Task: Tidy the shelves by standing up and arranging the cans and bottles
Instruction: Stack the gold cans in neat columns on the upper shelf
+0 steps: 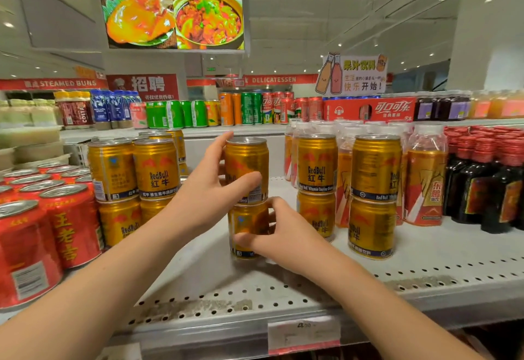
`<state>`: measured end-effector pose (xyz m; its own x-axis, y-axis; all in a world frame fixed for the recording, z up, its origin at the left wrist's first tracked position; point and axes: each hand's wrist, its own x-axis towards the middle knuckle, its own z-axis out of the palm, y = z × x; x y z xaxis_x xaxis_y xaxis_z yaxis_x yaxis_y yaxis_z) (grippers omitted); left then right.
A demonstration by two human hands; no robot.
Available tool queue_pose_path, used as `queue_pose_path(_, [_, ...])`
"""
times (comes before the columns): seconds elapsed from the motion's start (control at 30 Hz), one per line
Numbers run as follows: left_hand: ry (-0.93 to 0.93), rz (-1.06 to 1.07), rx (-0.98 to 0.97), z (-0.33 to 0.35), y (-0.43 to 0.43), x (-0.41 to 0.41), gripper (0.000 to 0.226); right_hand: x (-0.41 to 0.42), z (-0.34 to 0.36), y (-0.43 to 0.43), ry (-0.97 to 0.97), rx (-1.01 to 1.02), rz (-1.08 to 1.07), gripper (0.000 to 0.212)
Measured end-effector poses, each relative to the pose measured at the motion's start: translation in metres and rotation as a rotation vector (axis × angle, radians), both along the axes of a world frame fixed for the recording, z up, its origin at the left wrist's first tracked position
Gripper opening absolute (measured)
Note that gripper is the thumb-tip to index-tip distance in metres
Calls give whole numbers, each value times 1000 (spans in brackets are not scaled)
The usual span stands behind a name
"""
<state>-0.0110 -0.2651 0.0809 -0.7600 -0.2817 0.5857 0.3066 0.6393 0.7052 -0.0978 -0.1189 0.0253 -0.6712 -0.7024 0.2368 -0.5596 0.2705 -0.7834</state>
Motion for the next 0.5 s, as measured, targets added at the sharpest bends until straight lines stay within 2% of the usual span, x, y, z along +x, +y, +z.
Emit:
queue_pose_path(0.07, [34, 10, -42, 0, -3, -1, 78, 2, -2, -5, 16, 6, -43, 64])
queue_pose_path(0.17, [37, 46, -124, 5, -7, 0, 51, 4, -4, -12, 82, 36, -98, 71])
queue_pose_path(0.23, [25, 121, -247, 10, -9, 1, 39, 3, -5, -14, 92, 39, -93, 72])
queue_pose_path(0.33, [56, 234, -498, 19, -8, 2, 47, -4, -1, -7, -9, 37, 11, 68])
queue_pose_path(0.4, [67, 247, -557, 23, -7, 2, 51, -10, 3, -1, -73, 38, 74, 63])
queue_pose_path(0.5, [59, 290, -668, 27, -10, 7, 54, -13, 3, -1, -51, 13, 72, 58])
